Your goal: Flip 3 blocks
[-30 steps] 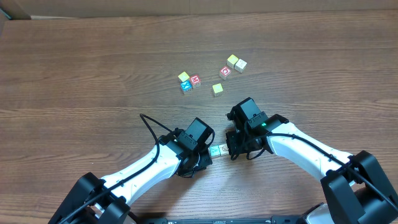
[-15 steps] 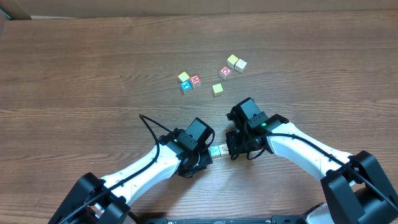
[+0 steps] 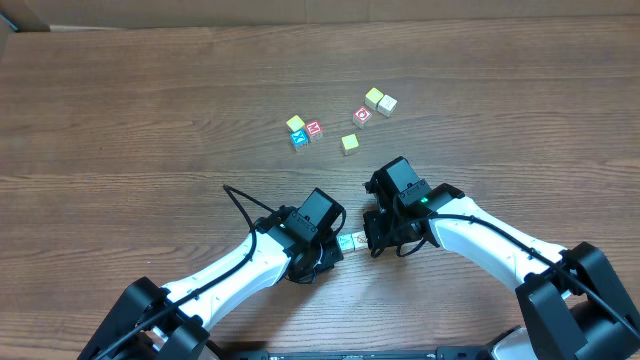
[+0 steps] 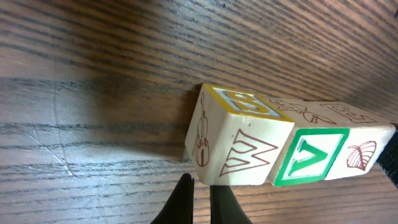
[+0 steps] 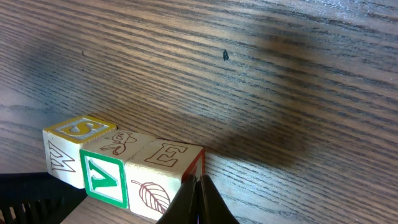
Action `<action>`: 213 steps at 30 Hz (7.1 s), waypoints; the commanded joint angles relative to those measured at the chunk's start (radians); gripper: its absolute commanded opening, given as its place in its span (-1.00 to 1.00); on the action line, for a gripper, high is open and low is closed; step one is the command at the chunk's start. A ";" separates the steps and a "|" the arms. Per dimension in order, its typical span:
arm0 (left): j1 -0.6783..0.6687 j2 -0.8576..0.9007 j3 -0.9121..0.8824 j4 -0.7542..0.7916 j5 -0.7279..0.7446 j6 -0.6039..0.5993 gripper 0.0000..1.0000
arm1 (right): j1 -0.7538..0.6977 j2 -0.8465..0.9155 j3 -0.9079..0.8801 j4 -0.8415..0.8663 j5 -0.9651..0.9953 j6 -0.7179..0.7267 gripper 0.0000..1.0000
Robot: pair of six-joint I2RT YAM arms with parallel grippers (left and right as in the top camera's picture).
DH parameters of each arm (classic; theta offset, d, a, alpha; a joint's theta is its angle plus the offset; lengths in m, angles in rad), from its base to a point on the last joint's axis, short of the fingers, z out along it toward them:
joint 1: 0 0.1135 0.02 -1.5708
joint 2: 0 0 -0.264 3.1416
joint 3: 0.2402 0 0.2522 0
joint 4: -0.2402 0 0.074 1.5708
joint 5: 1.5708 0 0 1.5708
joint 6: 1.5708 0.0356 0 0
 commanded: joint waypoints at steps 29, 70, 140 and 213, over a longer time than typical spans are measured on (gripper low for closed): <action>-0.072 -0.120 0.028 -0.138 -0.369 0.476 -0.91 | 0.003 -0.016 -0.008 -0.027 0.036 -0.043 -0.92; -0.072 -0.013 0.028 -0.001 -0.358 0.357 -0.92 | 0.003 -0.016 -0.008 -0.042 -0.002 -0.048 -0.92; -0.072 0.073 0.028 0.042 -0.316 0.208 -0.91 | 0.004 -0.016 -0.008 -0.042 -0.005 0.023 -0.92; -0.072 0.073 0.028 0.116 -0.285 0.679 -0.91 | 0.122 -0.017 -0.008 -0.018 -0.062 0.559 -0.92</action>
